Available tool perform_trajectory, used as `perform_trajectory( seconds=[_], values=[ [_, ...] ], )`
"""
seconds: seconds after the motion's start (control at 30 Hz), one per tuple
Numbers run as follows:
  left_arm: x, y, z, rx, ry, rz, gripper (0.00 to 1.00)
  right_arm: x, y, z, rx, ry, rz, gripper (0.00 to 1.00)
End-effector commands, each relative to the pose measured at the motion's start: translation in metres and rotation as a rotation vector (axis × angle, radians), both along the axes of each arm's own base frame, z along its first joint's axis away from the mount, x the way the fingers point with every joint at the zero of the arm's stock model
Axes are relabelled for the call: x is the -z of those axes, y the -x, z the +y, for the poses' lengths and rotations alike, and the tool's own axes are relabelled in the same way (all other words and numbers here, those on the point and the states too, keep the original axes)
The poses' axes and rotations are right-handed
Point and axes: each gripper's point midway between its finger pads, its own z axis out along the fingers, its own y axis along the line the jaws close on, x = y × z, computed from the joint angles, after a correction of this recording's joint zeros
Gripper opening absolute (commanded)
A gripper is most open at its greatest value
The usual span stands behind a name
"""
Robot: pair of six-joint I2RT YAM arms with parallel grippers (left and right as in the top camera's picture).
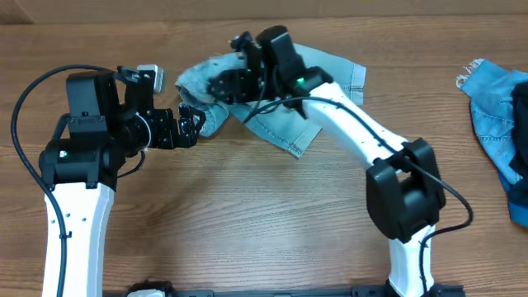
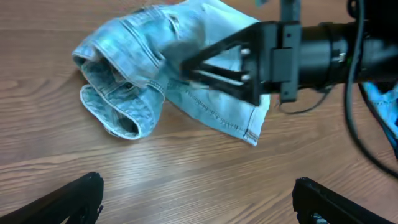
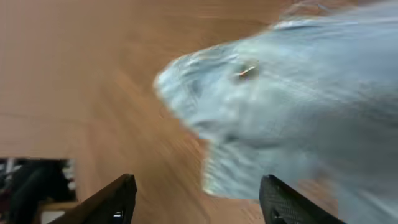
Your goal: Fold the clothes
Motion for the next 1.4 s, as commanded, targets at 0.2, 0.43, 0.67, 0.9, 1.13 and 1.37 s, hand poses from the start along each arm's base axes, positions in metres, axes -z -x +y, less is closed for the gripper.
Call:
perform_trajectory(
  seconds=[0.2, 0.43, 0.67, 0.9, 1.13, 1.37],
  values=[
    [-0.009, -0.004, -0.002, 0.000, 0.001, -0.024, 1.00, 0.008, 0.001, -0.121, 0.174, 0.245, 0.159, 0.74],
    [0.021, -0.014, 0.000, -0.016, -0.084, 0.054, 1.00, 0.020, 0.023, -0.124, 0.158, 0.305, 0.245, 0.78],
    [0.072, -0.027, -0.030, 0.082, -0.181, 0.163, 1.00, 0.042, 0.003, -0.206, 0.434, 0.534, 0.283, 0.87],
    [0.085, -0.035, -0.031, 0.045, -0.212, 0.187, 1.00, 0.051, -0.013, -0.278, 0.583, 0.521, 0.347, 0.89],
    [0.084, -0.036, -0.031, 0.038, -0.214, 0.182, 1.00, 0.088, -0.026, -0.312, 0.608, 0.474, 0.379, 0.89],
    [0.085, -0.034, -0.030, 0.038, -0.214, 0.187, 1.00, 0.085, -0.061, -0.318, 0.604, 0.449, 0.223, 0.88]
  ],
)
